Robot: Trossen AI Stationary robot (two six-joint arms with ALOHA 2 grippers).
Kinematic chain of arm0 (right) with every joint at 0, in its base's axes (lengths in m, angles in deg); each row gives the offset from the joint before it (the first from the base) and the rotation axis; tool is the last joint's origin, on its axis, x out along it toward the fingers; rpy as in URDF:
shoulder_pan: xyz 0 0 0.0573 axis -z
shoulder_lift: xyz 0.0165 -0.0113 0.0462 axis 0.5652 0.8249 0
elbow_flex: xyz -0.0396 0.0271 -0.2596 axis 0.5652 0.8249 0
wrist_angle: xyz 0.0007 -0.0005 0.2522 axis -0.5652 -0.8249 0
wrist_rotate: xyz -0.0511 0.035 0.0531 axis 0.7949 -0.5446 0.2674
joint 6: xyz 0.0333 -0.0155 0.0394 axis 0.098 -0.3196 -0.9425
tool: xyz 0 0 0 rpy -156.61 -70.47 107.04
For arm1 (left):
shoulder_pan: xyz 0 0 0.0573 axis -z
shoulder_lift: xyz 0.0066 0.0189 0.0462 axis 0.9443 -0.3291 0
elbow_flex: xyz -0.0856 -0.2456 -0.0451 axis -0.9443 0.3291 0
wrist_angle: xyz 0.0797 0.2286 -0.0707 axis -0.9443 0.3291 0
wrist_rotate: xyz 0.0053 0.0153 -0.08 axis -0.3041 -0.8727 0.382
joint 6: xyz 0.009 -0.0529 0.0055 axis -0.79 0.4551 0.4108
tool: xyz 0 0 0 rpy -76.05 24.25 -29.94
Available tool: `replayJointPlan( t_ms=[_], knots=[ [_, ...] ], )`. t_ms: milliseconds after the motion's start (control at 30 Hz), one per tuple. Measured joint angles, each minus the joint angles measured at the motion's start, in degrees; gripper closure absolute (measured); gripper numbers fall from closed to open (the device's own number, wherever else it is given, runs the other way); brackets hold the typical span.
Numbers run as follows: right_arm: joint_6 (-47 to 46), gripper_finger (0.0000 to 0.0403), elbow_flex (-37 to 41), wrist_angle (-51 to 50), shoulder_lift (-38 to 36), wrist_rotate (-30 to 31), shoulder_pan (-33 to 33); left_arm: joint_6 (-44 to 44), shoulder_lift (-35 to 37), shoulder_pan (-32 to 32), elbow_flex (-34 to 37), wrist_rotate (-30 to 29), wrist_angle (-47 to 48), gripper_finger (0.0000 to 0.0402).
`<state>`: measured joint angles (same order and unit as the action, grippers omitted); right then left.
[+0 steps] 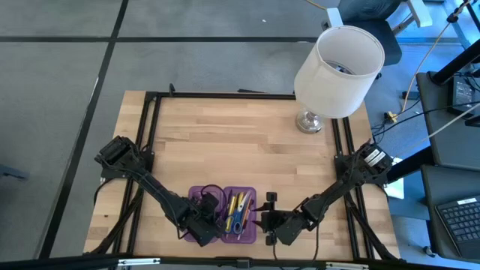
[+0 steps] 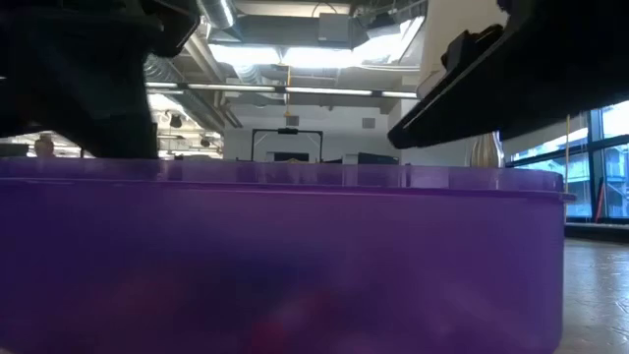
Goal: Pick & place school supplies into a supply box
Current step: Close the violet box
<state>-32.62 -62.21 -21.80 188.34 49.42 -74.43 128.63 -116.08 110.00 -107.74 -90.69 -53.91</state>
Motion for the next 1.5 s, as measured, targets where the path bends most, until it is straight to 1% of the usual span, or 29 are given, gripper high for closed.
replayJointPlan(
  t_ms=[67,167,333,467,533,633,733,800,867,933,1000,1067,1233,1333,1400,1500],
  knots=[
    [1.5,0.0232,0.0,2.6,1.2,2.2,-0.1,-2.5,0.3,0.2,0.0,-2.5,0.4,0.0398],
    [1.5,0.0239,0.0,5.1,2.4,4.9,-0.2,-6.6,1.9,0.5,0.0,-4.6,2.3,0.0398],
    [1.4,0.0241,0.0,8.1,5.1,5.4,-0.2,-15.2,4.4,1.7,0.0,-10.2,3.4,0.0398],
    [1.3,0.0241,0.1,9.0,5.6,7.8,-0.2,-16.2,5.0,3.4,0.0,-14.0,2.6,0.0398],
    [1.7,0.0241,1.5,11.8,5.4,8.1,-0.3,-16.2,5.0,4.2,0.0,-16.3,2.5,0.0398],
    [3.0,0.0241,6.9,22.5,4.6,7.6,-0.4,-14.6,5.0,5.3,0.0,-19.0,2.5,0.0398],
    [5.3,0.0241,14.4,38.4,4.3,6.3,-0.3,-12.9,5.0,5.7,0.0,-20.5,2.5,0.0398],
    [8.6,0.0241,18.4,48.7,4.2,5.1,-0.3,-12.7,5.1,5.7,0.0,-20.6,2.5,0.0398],
    [12.0,0.0241,21.1,54.8,4.2,2.9,-0.4,-12.7,5.2,5.7,0.0,-20.9,2.5,0.0398],
    [13.2,0.0241,22.5,56.6,4.2,0.6,-0.3,-12.6,5.2,5.7,0.0,-20.8,2.9,0.0398],
    [12.0,0.0241,22.9,56.5,4.2,-0.5,0.0,-10.0,5.2,5.7,0.0,-20.6,3.8,0.0398],
    [12.0,0.0241,23.1,56.4,4.2,-2.4,0.8,-4.2,5.3,6.1,0.0,-20.5,6.2,0.0398],
    [13.1,0.0241,23.0,56.4,4.2,-7.4,3.4,8.2,5.5,8.3,0.0,-21.1,17.2,0.0398],
    [12.1,0.0241,23.0,56.4,4.2,-8.0,4.3,15.9,5.5,9.9,0.0,-20.8,23.0,0.0398],
    [13.3,0.0241,23.0,56.0,4.2,-8.0,4.6,20.4,5.5,11.0,0.0,-20.2,26.3,0.0398],
    [13.4,0.0241,23.0,54.6,4.2,-8.0,4.6,27.1,5.5,12.8,0.0,-17.7,30.3,0.0398]
  ],
)
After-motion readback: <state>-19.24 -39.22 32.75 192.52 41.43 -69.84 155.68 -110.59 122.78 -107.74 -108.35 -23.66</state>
